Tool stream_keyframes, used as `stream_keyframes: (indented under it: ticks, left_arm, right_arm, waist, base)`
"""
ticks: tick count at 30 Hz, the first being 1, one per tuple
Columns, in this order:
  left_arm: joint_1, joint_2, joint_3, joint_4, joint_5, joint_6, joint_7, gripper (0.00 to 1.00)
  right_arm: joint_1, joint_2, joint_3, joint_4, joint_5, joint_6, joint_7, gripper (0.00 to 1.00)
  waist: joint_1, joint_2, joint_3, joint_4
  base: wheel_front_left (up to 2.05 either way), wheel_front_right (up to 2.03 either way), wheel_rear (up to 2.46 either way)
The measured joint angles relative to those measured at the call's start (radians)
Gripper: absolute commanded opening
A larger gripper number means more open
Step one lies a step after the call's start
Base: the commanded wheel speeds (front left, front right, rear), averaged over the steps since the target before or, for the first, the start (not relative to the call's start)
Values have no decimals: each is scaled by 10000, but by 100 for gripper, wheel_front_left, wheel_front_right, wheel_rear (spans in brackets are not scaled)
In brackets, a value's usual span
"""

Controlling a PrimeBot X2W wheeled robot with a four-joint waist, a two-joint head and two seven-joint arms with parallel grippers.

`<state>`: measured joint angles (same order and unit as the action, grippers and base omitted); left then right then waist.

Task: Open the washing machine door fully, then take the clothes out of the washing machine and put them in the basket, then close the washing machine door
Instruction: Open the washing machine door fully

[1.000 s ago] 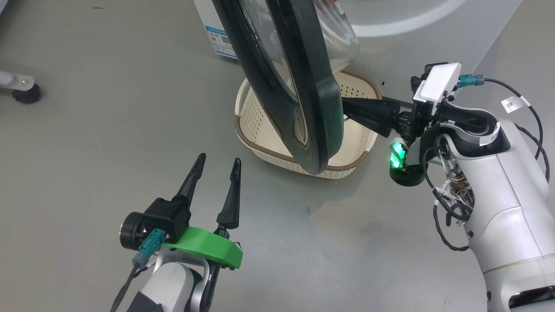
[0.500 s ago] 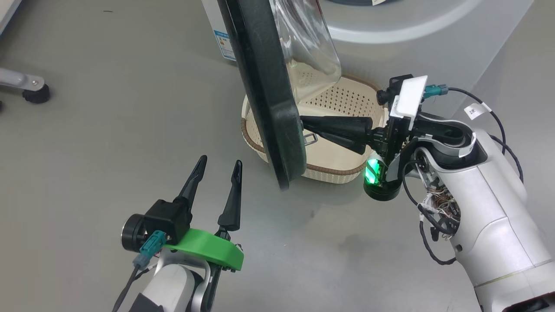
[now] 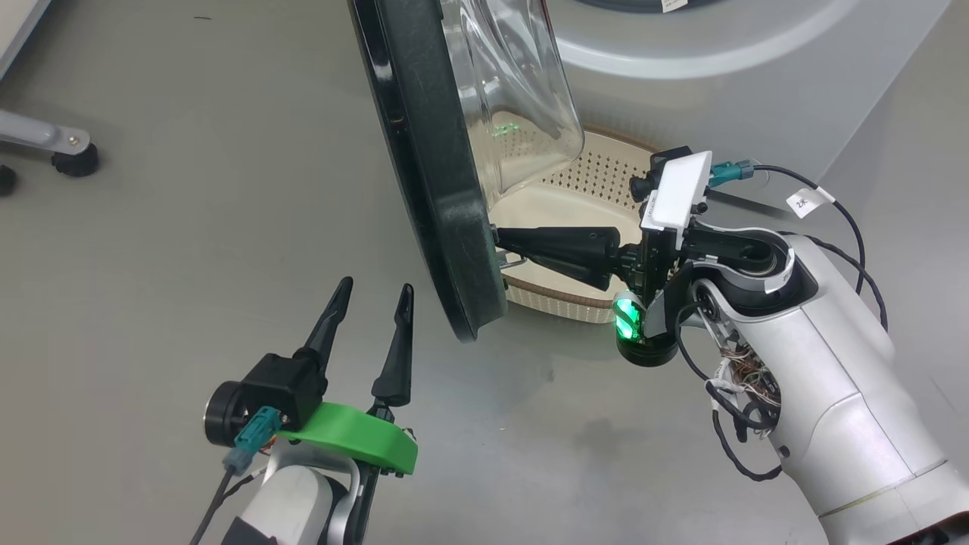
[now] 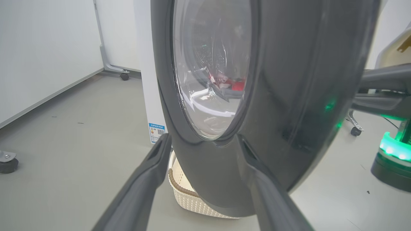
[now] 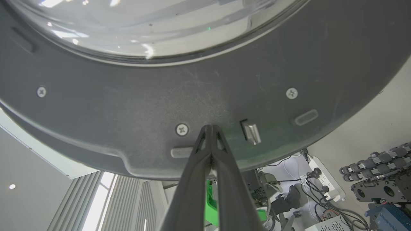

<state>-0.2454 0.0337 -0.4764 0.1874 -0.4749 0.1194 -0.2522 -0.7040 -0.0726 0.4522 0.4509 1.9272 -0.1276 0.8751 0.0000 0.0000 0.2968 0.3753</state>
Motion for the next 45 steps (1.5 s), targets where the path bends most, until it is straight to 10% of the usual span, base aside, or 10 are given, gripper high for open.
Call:
stream_keyframes:
  ticks: [9,22,45]
  left_arm:
    - [19,4,589,90,59,0,0,100]
    - [220,6,1519,307,378,0,0,100]
    - [781,10,2424,424,988,0,0,100]
  right_arm:
    - [19,31,-75,-188,-401,79,-882,0]
    - [571,-1747,523,-943,-4625,2324,-3590,0]
    - [2982,-3127,518,-2178,-9570,2408,-9528,0]
  waist:
    - [0,0,-258,-297]
    - [0,0,-944,-1200]
    - [0,0,-1848,-3038]
  base:
    - [0,0,0]
    - [0,0,0]
    - [0,0,0]
